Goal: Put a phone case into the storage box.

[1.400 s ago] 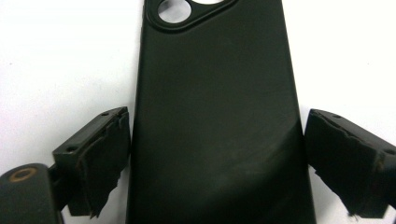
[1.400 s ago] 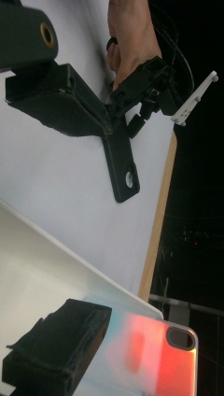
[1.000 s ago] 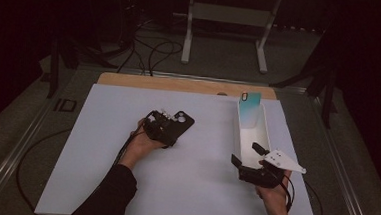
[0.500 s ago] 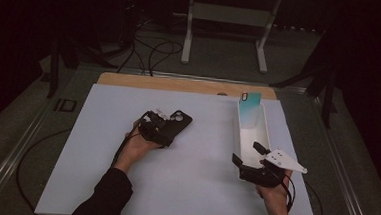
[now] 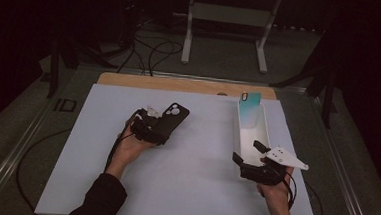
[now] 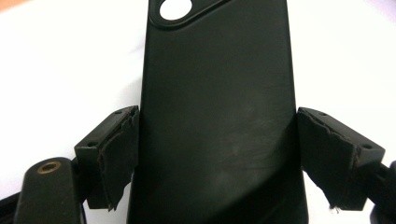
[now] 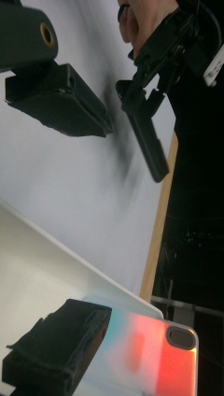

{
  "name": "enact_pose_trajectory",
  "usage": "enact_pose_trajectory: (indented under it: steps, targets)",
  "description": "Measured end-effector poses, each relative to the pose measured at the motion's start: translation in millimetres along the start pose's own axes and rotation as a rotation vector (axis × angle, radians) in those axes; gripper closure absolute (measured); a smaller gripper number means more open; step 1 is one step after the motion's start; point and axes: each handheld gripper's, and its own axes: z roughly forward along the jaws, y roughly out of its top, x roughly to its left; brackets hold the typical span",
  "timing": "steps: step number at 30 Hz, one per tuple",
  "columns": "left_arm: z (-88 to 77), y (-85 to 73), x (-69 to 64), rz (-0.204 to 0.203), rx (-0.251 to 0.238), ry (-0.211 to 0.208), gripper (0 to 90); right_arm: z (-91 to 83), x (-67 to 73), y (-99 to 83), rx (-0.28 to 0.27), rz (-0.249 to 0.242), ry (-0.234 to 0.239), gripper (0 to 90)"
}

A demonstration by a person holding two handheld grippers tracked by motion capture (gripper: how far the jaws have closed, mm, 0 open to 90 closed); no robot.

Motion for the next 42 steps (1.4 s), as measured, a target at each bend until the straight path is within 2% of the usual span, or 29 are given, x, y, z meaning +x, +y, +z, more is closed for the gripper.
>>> enact_pose_trajectory:
  steps: [6,10,18,19,23,31,42]
  targets:
    - [-12.6,-0.7,-3.2,-0.001,-0.053,-0.004,17.3,0.5,0.1,3.5,0.011,-0.006,-0.003,11.4]
    - [-25.0,-1.5,-8.4,0.015,-0.090,-0.006,17.2,1.5,0.0,11.1,0.012,-0.001,0.008,11.4]
    - [-33.3,-4.1,-14.2,0.035,-0.114,-0.001,17.1,6.8,0.8,18.7,0.017,-0.005,0.027,11.3]
    - [-34.5,-4.7,-15.7,0.041,-0.116,0.003,17.1,11.0,1.2,23.6,0.034,0.005,0.052,10.7]
    - [-38.4,-6.0,-19.6,0.047,-0.130,-0.002,17.1,16.5,0.3,28.2,0.052,0.013,0.063,10.0]
    - [-51.6,-6.6,-30.8,0.086,-0.179,-0.014,17.0,28.0,0.3,36.5,0.081,0.046,0.089,9.6]
    - [-62.1,-7.5,-50.1,0.137,-0.231,-0.038,16.9,40.0,8.4,53.8,0.099,0.046,0.122,9.6]
